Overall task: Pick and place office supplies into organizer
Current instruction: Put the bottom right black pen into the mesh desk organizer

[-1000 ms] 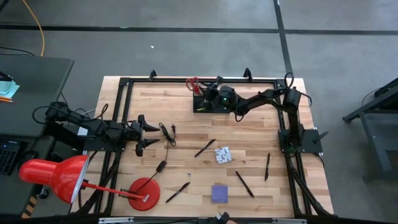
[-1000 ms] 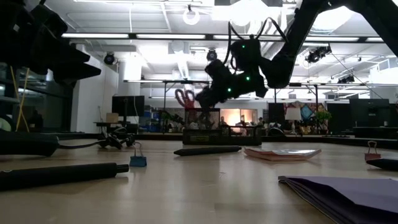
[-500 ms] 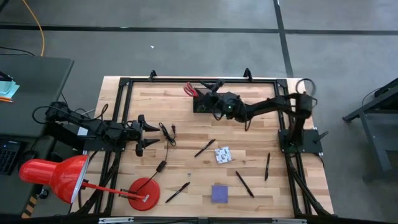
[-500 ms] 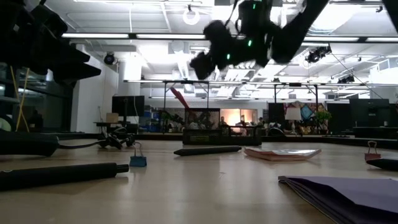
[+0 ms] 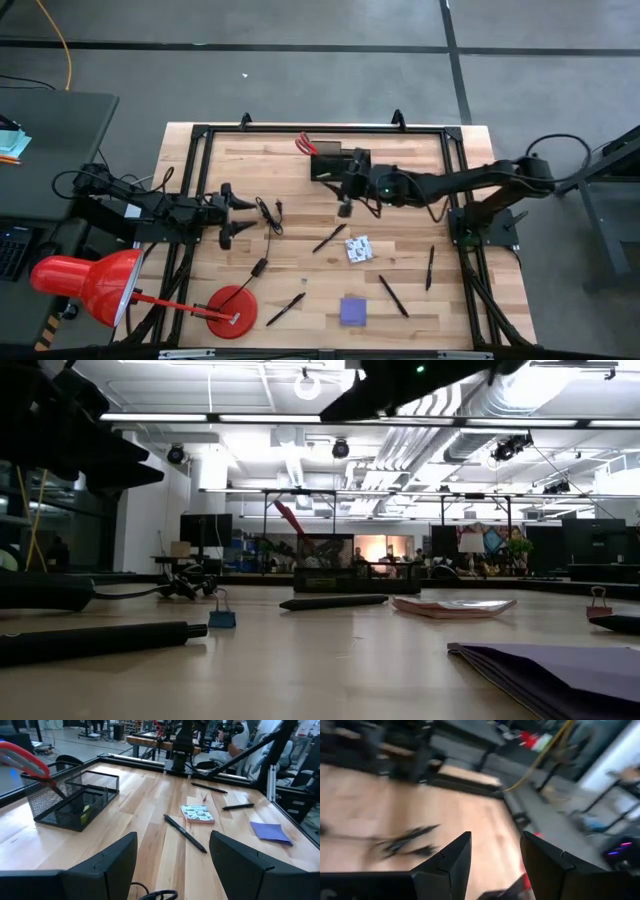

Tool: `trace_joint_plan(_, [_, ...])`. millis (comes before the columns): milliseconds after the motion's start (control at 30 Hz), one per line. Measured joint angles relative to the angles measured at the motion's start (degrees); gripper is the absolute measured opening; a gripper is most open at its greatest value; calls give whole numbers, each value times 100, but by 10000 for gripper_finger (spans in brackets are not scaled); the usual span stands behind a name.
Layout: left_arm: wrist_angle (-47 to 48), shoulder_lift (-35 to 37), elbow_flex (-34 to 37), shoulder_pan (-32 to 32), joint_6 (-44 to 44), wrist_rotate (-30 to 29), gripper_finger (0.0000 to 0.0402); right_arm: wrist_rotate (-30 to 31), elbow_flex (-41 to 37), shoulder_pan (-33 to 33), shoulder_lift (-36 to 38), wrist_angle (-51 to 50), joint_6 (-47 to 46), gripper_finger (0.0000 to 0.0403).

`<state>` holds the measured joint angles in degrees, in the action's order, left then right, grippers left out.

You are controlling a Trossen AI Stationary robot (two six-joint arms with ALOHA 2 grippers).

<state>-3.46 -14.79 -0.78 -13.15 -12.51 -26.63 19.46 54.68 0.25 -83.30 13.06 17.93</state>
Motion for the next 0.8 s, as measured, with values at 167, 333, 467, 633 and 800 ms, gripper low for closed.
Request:
trace_joint_plan(167, [-9,0,0,1,0,-5,232,-946,0,16,249,-1361,-502,154])
trace_joint_plan(333, [-9,0,0,2,0,-5,232,-596,0,19,294,-1967,-932,154])
trace_joint_plan(467, [10,0,0,2,0,-5,232,-1379,0,57,295,-2093,-829,149])
trace_joint_plan(633, [9,0,0,2,7,-5,232,-1906,0,175,160,-2582,-305,149])
trace_joint_plan(800, [26,-37,0,1,10,-5,232,-2000,7,130,9,-3033,-440,149])
